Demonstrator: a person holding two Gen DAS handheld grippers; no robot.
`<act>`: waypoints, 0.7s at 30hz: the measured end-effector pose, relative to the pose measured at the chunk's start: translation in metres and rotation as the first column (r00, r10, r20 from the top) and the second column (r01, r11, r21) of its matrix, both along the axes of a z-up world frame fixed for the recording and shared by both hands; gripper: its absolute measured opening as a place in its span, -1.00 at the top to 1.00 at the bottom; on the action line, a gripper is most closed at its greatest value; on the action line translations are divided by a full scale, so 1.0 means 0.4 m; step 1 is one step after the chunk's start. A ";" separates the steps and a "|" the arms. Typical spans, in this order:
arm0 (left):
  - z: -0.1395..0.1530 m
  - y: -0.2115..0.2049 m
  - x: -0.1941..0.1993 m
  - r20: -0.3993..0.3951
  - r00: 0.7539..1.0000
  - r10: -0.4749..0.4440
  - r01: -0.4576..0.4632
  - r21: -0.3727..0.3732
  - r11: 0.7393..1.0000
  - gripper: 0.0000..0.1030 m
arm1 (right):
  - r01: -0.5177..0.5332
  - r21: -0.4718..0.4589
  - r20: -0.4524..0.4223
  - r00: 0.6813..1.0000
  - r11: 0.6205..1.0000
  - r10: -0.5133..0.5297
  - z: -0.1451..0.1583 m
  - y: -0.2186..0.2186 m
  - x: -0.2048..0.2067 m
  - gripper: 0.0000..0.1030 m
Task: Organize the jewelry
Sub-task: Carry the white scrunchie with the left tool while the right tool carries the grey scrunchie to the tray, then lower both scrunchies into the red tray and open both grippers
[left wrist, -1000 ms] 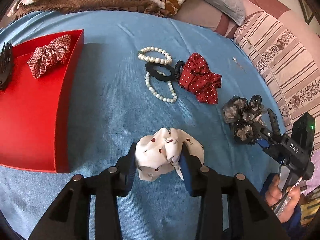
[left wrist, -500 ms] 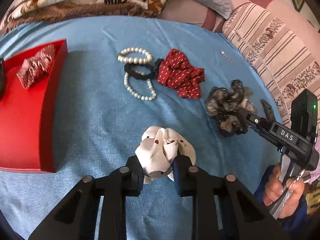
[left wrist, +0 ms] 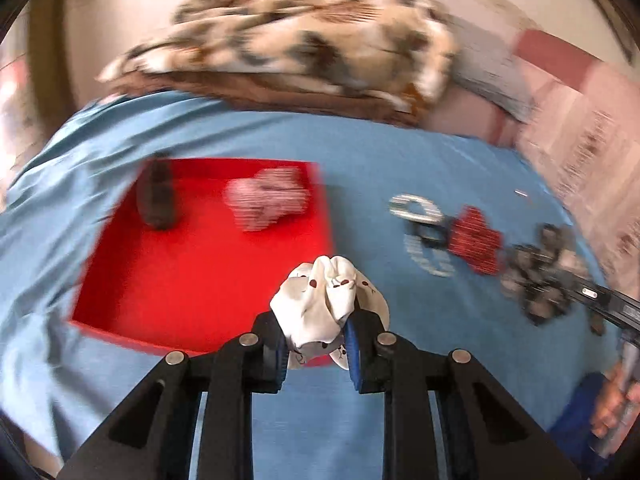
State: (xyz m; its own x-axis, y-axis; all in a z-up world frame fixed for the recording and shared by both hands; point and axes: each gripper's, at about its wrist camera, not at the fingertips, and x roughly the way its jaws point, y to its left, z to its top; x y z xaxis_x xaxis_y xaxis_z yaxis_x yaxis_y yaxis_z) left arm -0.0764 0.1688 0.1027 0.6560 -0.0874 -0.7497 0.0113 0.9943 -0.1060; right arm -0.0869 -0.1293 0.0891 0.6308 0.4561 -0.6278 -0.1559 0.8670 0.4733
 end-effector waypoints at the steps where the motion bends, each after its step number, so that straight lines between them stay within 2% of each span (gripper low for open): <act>1: -0.003 0.027 0.007 -0.001 0.999 0.033 -0.033 0.015 0.999 0.57 | -0.021 -0.004 0.002 1.000 1.000 0.021 0.007 0.024 0.003 0.67; 8: -0.030 0.212 0.049 -0.004 0.982 0.188 -0.188 0.048 0.981 0.57 | -0.181 -0.018 -0.015 0.983 0.983 0.181 0.028 0.239 0.043 0.67; 13: -0.064 0.313 0.054 0.006 0.954 0.299 -0.299 0.081 0.951 0.57 | -0.277 -0.009 -0.035 0.960 0.961 0.277 0.013 0.392 0.070 0.67; 18: -0.106 0.385 0.041 -0.024 0.944 0.330 -0.329 0.032 0.944 0.57 | -0.330 -0.030 -0.060 0.943 0.943 0.328 -0.013 0.514 0.102 0.67; 21: -0.107 0.403 0.034 -0.026 0.947 0.321 -0.322 -0.026 0.946 0.57 | -0.341 -0.063 -0.099 0.937 0.938 0.334 -0.052 0.575 0.121 0.67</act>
